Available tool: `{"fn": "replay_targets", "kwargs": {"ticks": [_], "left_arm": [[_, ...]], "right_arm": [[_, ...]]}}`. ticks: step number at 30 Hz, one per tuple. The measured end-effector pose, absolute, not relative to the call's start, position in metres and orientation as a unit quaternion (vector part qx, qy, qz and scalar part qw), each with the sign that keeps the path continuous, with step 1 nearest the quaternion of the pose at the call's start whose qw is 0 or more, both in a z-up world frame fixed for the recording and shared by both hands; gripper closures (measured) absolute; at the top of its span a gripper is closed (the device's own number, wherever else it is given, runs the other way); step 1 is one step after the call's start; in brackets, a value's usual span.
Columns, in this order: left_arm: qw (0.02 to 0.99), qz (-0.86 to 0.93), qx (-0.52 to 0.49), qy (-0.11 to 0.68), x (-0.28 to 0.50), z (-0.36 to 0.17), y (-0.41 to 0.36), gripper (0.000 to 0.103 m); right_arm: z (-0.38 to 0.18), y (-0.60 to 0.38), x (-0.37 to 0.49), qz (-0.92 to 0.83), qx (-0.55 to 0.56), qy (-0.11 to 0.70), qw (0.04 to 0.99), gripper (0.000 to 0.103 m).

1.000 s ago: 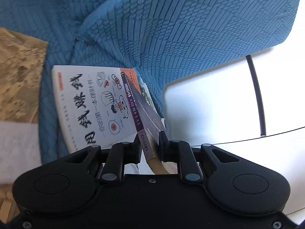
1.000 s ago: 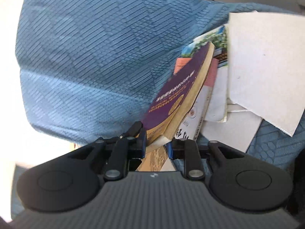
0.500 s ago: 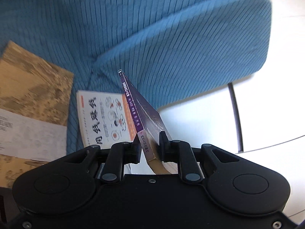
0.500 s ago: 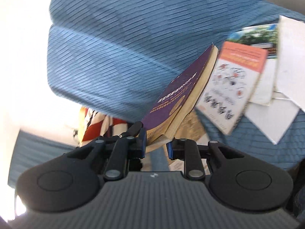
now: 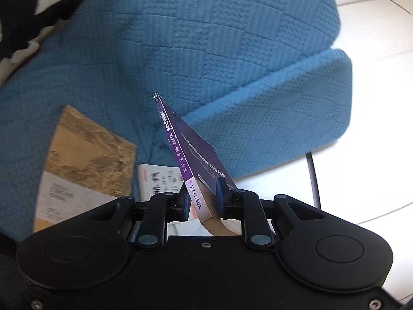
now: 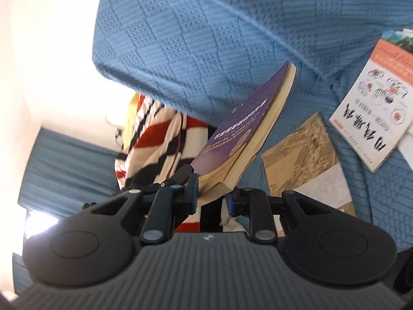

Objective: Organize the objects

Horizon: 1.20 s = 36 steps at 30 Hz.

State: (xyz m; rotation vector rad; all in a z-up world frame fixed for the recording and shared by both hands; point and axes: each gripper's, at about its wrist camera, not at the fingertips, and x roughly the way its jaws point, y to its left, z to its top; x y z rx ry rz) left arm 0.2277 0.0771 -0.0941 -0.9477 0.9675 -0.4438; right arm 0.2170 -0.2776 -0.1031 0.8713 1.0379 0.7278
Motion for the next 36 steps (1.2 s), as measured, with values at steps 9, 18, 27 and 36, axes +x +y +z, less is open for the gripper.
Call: {"fn": "replay_targets", "kwargs": {"ticks": [9, 18, 27, 36], "left_arm": [[0.729, -0.171, -0.461, 0.476, 0.23, -0.162, 0.114, 0.084], [0.732, -0.163, -0.445, 0.49, 0.222, -0.201, 0.121, 0.082], [0.734, -0.158, -0.42, 0.51, 0.212, -0.22, 0.115, 0.082], [0.724, -0.145, -0.367, 0.566, 0.21, -0.24, 0.099, 0.077]], "right_arm": [[-0.152, -0.243, 0.23, 0.326, 0.375, 0.523, 0.693, 0.078], [-0.189, -0.235, 0.228, 0.327, 0.361, 0.548, 0.681, 0.078], [-0.214, -0.237, 0.219, 0.314, 0.353, 0.575, 0.669, 0.078], [-0.248, -0.239, 0.217, 0.256, 0.327, 0.628, 0.658, 0.076]]}}
